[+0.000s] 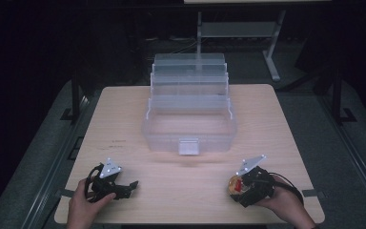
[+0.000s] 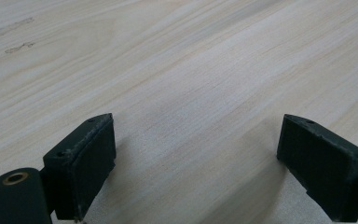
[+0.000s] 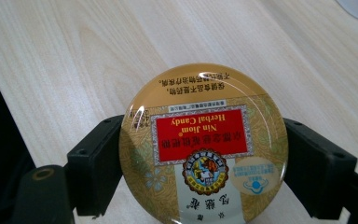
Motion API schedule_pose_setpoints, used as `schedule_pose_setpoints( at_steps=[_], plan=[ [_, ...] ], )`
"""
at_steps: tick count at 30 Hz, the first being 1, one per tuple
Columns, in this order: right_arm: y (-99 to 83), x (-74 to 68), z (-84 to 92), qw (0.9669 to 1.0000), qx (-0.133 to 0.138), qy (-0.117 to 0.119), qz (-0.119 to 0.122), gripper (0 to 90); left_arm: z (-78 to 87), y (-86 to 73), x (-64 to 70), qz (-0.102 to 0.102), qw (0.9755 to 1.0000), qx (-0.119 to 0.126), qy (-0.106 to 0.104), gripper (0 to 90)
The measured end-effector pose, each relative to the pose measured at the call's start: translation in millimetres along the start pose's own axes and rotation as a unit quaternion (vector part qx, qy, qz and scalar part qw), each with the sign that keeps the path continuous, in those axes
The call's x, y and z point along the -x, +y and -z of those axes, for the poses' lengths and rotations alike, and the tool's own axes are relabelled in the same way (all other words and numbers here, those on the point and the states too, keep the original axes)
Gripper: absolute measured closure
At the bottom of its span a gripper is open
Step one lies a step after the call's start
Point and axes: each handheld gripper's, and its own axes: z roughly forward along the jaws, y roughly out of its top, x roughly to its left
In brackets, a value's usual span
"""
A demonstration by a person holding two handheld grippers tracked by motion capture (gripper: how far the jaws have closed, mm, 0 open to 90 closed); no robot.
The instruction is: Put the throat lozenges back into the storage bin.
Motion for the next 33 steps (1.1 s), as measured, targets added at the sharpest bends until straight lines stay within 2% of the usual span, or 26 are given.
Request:
schedule_pose_setpoints(
  at_steps=[33],
  plan=[
    [-3.2, 25.2, 20.4, 0.9992, 0.01, -0.027, -0.028, 19.8, 0.0, 0.0, 0.0, 0.0, 1.0, 0.0, 0.0, 10.6]
  ],
)
